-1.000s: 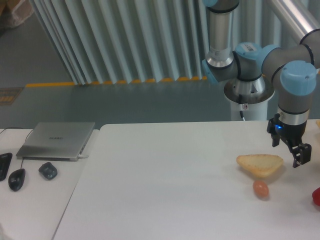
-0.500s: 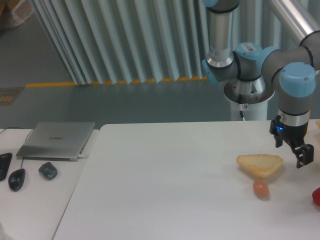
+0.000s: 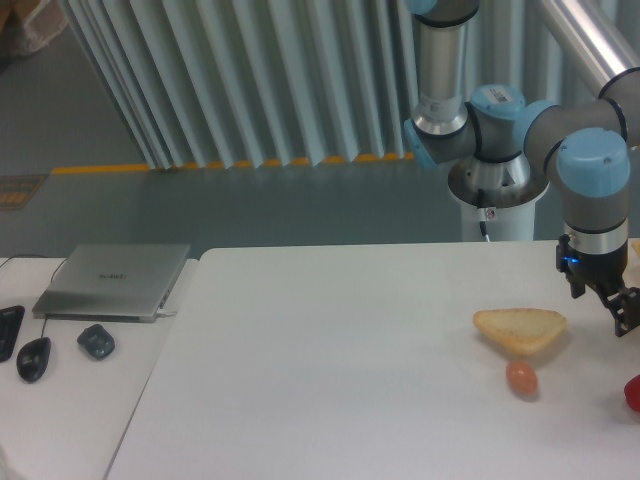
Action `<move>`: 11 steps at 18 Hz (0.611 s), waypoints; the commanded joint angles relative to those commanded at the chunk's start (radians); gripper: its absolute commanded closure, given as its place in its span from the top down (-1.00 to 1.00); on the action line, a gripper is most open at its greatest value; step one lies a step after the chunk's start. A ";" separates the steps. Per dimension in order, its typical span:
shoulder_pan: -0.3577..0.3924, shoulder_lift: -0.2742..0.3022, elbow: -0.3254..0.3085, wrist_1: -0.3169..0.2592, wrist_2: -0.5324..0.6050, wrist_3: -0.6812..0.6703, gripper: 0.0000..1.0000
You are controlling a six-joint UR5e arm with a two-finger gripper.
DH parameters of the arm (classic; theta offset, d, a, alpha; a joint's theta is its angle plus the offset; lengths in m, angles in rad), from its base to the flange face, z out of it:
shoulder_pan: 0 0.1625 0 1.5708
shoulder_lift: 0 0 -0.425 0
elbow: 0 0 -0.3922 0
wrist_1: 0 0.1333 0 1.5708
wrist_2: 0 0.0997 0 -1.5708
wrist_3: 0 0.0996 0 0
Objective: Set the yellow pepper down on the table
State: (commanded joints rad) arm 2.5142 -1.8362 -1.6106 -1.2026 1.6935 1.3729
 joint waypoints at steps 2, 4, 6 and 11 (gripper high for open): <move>0.003 0.000 0.002 0.000 0.002 0.024 1.00; 0.018 0.002 0.002 0.000 0.002 0.067 1.00; 0.040 0.002 0.006 0.000 0.003 0.165 1.00; 0.101 0.005 0.018 0.047 0.002 0.320 1.00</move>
State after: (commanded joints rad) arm 2.6153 -1.8316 -1.5923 -1.1553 1.6950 1.6933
